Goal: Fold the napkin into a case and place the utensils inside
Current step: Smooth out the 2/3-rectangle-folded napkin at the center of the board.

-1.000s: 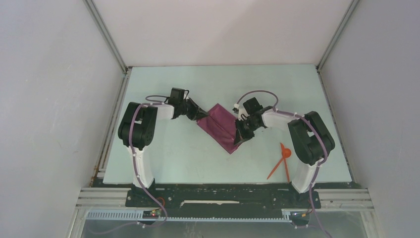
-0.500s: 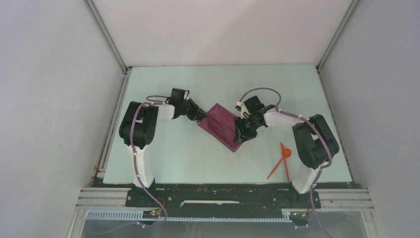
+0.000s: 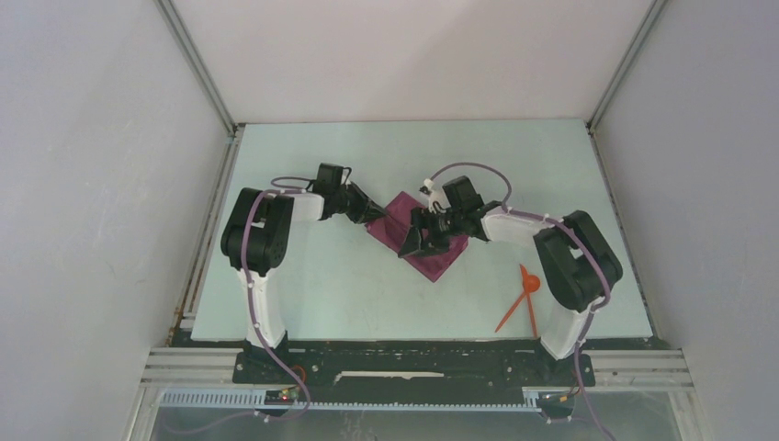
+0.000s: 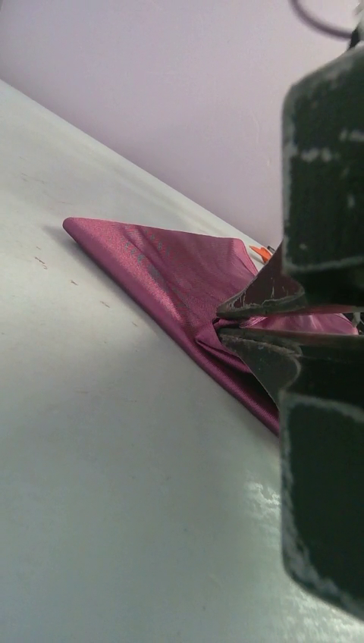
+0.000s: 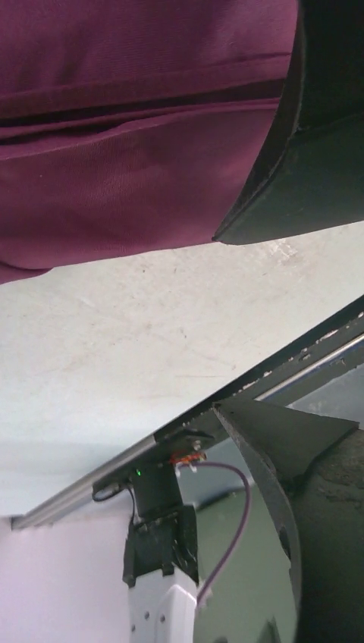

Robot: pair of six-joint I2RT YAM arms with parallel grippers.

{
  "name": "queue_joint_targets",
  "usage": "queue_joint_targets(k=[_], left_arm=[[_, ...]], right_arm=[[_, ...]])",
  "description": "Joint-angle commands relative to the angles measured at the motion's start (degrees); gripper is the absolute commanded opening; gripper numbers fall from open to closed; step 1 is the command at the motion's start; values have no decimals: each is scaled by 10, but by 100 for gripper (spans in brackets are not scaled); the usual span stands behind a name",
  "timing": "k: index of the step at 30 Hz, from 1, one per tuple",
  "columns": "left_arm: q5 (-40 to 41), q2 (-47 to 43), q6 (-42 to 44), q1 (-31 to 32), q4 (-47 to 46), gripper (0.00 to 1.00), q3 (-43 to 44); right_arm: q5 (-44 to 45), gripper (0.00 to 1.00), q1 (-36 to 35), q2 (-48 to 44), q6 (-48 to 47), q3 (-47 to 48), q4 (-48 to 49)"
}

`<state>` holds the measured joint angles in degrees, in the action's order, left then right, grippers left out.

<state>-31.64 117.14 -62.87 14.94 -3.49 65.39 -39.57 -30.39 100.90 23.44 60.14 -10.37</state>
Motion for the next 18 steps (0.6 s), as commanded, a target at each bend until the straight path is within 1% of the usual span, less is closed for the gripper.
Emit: queue_joint_targets(k=[1,4,7,10,12,15,18], left_arm=[[5,0,20,-1,-5,17,20],[-4,-3,28,-1,-5,27,27],[-11,-19,53,-1,-1,43,36],[-15,-72,86,-1,2,61,29],[-11,-114,110,-2,2,70,13],[-23,-154,119,-2,-26,75,-18],[-39,-165,97,-3,-86,73,-60]], right_arm=[[-133,82,40,42,64,-27,163],[-138,82,51,63,54,-45,182],[-143,82,63,83,69,-68,220],[-143,82,72,99,76,-76,238],[-135,81,73,106,74,-75,242],[-131,81,77,112,74,-75,244],[-126,81,79,116,73,-75,244]])
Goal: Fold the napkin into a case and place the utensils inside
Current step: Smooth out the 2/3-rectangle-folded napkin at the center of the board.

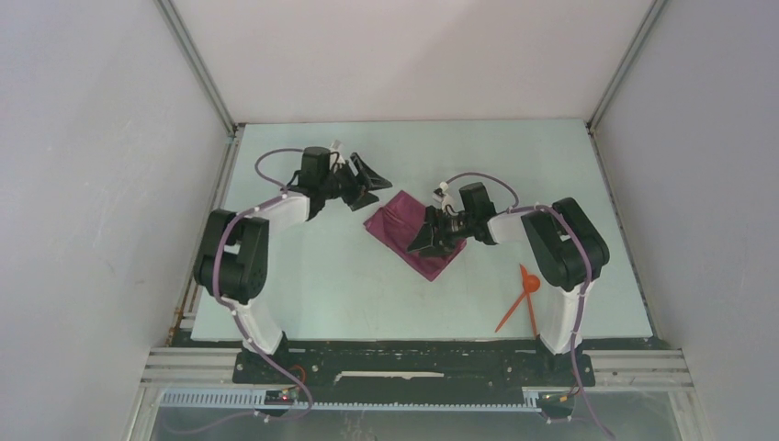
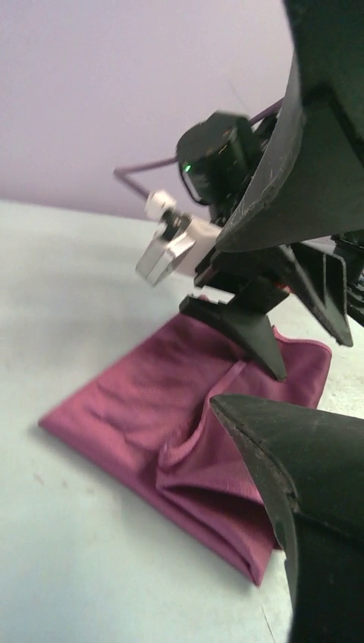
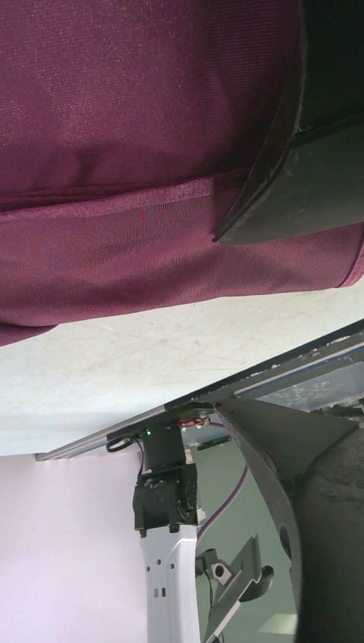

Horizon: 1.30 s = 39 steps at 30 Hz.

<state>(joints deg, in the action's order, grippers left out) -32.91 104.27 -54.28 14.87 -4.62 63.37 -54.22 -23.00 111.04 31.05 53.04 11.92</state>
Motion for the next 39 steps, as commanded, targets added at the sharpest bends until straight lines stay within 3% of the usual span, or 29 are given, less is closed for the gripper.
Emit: queue_joint_targets(k=[1,3,5,7,14,20,24,30,34,39], left_arm=[[-35,-30,-6,-2,-101,71,-55],[-57,-8,-53,-2,-184,61,-84],[-70,20,-100,-2,-260,43,-107],[-70,51,-124,-3,-293,31,-112],[-48,118,-122,-10,-303,18,-89],[-34,160,-157,-25,-281,15,-90],[-32,167,-159,-25,-253,14,-81],[-30,174,-138,-26,-206,17,-59],[-29,174,-122,-26,-181,17,-45],[-26,173,-107,-25,-162,17,-39]], right_arm=[[21,81,7,15,-4,-4,20],[20,81,10,13,-3,-4,19],[21,81,12,10,-3,-4,17],[20,81,13,5,-3,-4,17],[25,82,5,-33,-20,2,-30],[35,87,-38,-89,-10,13,-47],[29,99,-76,-56,12,51,-25],[-6,100,-83,16,54,70,44],[10,100,-74,3,6,59,-24],[-5,100,-47,-27,0,-16,-7]])
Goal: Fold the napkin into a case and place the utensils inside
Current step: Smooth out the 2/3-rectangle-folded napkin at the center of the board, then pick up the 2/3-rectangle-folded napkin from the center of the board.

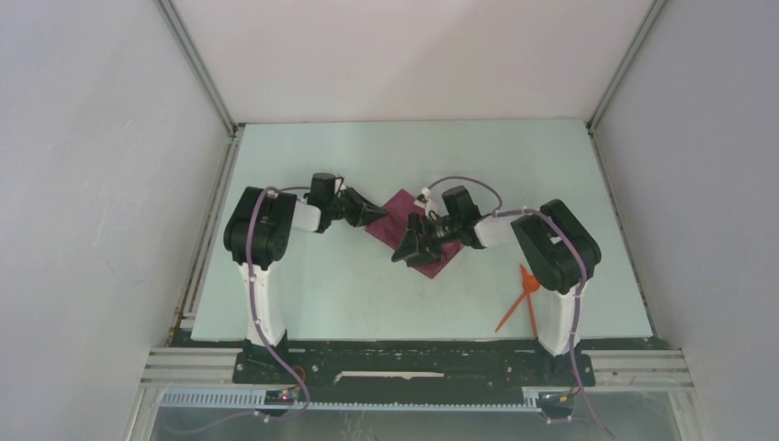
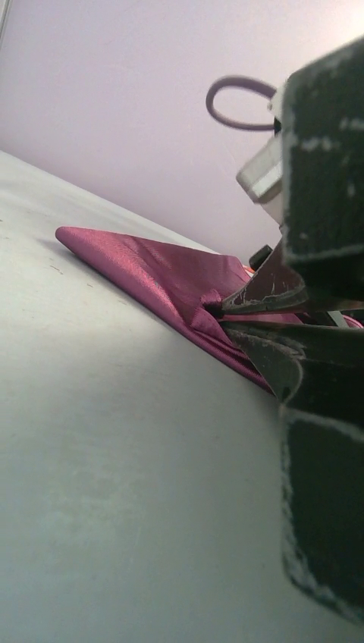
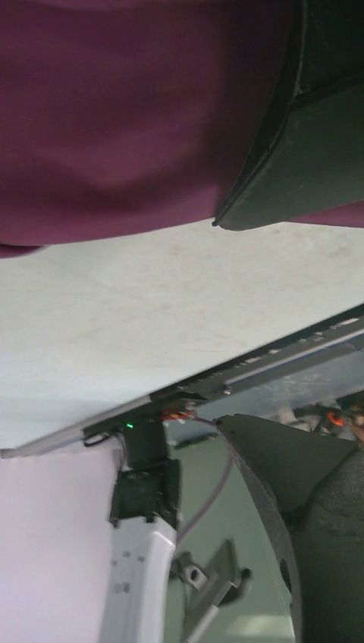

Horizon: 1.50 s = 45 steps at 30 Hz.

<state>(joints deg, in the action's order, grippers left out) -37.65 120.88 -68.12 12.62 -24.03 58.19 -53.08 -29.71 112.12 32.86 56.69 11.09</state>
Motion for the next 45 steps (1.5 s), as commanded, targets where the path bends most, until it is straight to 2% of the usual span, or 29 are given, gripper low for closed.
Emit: queue_joint_targets(k=[1,8,10,12,15,18,21,25,29,35,37,38,41,45], left_arm=[[23,7,33,-3,36,17,15],[24,6,52,-3,59,17,29],[26,-2,65,-2,74,20,36],[28,-13,82,-3,95,27,47],[3,-32,85,-2,105,48,63],[-29,-56,84,3,104,59,80],[-41,-88,86,4,114,63,81],[-47,-114,81,9,117,64,64],[-47,-126,88,34,118,64,45],[-35,-96,65,52,94,57,37],[-33,-89,51,53,74,55,36],[-30,-89,51,55,74,55,37],[-18,-106,72,64,105,55,42],[10,-147,137,79,188,57,48]], right_arm=[[-22,100,25,-44,-18,-68,8],[-32,100,48,-124,-24,-187,18],[-29,100,59,-163,-26,-210,5],[-26,100,67,-200,-32,-218,-21],[-25,100,79,-241,-23,-213,-26],[-29,100,89,-231,-9,-181,-14],[-16,100,92,-190,2,-140,-1],[2,100,113,-142,21,-102,18],[28,99,113,-128,-21,-57,-50],[46,95,134,-139,-55,-43,-101],[110,96,136,-153,-102,-14,-185],[172,97,136,-156,-123,2,-219],[290,99,141,-142,-164,37,-280],[323,98,152,-108,-177,60,-299]])
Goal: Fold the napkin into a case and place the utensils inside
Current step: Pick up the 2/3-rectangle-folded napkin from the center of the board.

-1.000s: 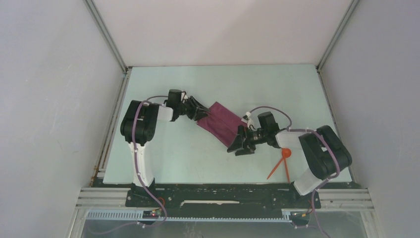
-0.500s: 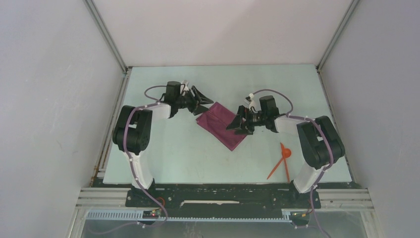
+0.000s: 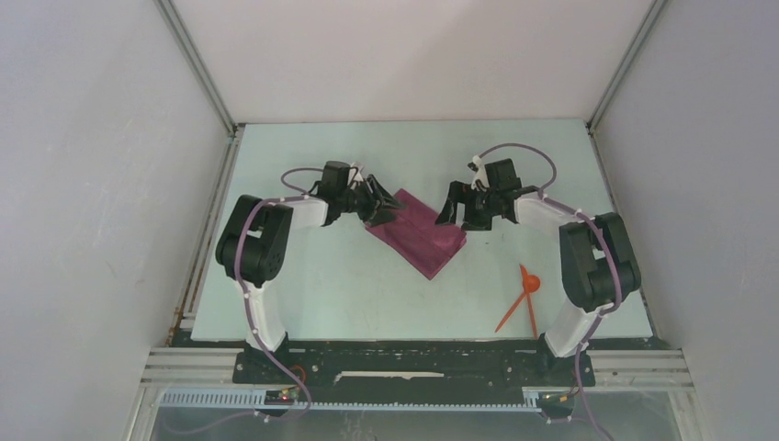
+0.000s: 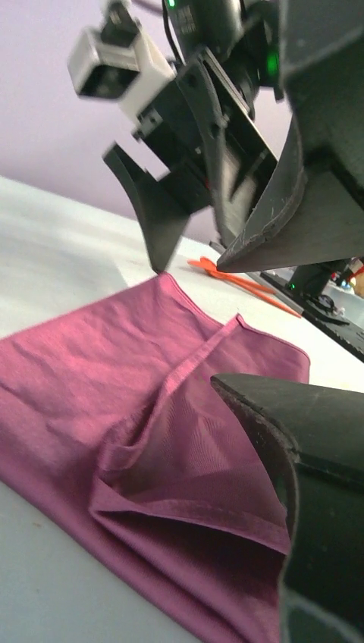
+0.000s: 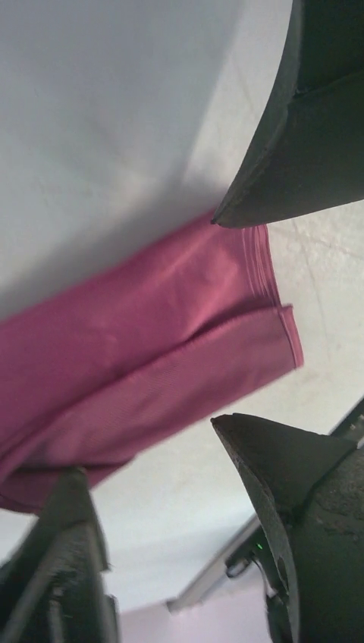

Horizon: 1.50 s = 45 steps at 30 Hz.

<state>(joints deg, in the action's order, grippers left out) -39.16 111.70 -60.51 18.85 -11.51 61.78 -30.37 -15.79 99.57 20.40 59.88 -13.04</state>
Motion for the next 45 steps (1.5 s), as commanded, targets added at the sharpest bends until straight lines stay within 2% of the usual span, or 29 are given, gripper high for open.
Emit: queue_joint_targets(k=[1,9,13,17,20,23,25,26,27,29,32,34,37,39,45], left_arm=[[31,-66,75,20,78,57,9],[63,-163,144,39,156,57,-51],[77,-207,172,41,192,57,-72],[115,-236,215,60,238,59,-69],[150,-246,237,94,249,62,-70],[222,-254,285,159,283,69,-55],[273,-247,316,211,310,71,-31],[296,-238,323,239,325,85,-16],[320,-223,327,273,343,93,11],[373,-183,323,320,392,97,65],[467,-109,308,383,466,94,160],[514,-65,302,415,520,90,229],[543,25,280,429,598,73,320],[547,59,272,434,616,68,354],[555,113,258,445,624,69,392]], right_arm=[[89,97,15,25,-52,30,-55],[54,69,20,55,-37,28,-54],[29,47,18,28,-10,-12,-36],[-14,42,-4,-20,65,-93,35],[-43,43,-36,-57,142,-150,100],[-90,54,-43,-99,198,-196,162],[-78,68,-22,-132,194,-203,123],[-47,74,-2,-148,185,-203,80],[-12,80,25,-171,175,-203,40],[57,84,76,-196,157,-203,-21],[124,87,140,-221,141,-203,-74],[144,87,153,-237,142,-203,-84],[180,86,154,-261,150,-204,-92],[188,86,161,-272,152,-204,-94],[170,85,176,-278,149,-207,-91]])
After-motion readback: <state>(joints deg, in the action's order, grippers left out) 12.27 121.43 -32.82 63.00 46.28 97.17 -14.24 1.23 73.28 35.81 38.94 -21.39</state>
